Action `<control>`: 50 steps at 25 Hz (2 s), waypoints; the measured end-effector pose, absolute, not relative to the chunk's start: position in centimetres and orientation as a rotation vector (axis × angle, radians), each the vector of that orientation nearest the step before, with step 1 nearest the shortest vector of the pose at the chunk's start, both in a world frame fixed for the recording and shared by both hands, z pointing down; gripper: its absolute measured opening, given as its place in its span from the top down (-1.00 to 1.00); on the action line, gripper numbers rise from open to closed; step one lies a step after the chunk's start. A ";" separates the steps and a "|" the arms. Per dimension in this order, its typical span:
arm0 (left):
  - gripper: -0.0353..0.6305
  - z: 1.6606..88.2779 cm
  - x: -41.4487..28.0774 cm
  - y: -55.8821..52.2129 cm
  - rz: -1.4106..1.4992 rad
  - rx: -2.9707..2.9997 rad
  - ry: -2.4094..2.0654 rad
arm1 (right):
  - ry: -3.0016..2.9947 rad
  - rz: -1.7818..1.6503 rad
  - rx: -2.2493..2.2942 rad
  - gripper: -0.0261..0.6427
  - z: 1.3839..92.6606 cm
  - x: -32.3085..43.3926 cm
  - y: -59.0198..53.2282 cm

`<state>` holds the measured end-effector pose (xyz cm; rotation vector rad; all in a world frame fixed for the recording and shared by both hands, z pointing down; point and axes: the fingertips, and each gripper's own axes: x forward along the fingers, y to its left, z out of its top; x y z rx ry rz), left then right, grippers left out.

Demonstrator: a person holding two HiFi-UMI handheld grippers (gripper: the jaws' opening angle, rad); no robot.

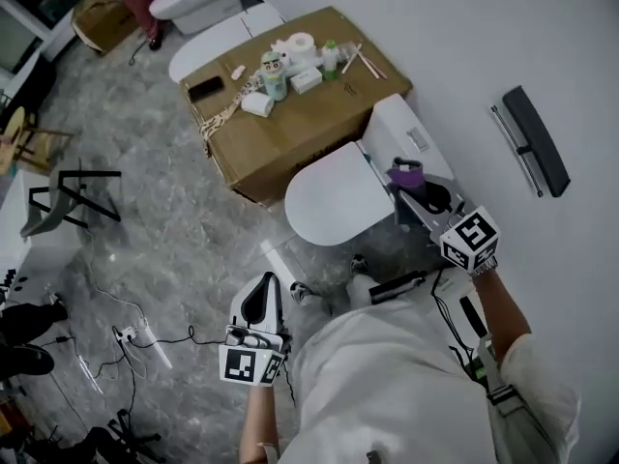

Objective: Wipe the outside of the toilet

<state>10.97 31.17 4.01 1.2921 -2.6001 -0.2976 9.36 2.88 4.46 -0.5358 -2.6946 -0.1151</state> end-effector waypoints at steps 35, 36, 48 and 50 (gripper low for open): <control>0.88 -6.7 13.1 37.1 -0.476 1.472 -2.736 | -3.080 0.394 -0.175 0.63 -7.8 20.5 14.5; 0.88 -6.5 13.1 37.7 -0.482 1.466 -2.741 | -3.080 0.385 -0.181 0.63 -7.7 20.4 15.1; 0.88 -4.6 13.6 41.8 -0.545 1.438 -2.745 | -3.074 0.338 -0.169 0.63 -7.0 20.9 19.2; 0.88 -4.7 13.5 42.3 -0.552 1.442 -2.744 | -3.074 0.333 -0.161 0.63 -7.0 21.0 19.6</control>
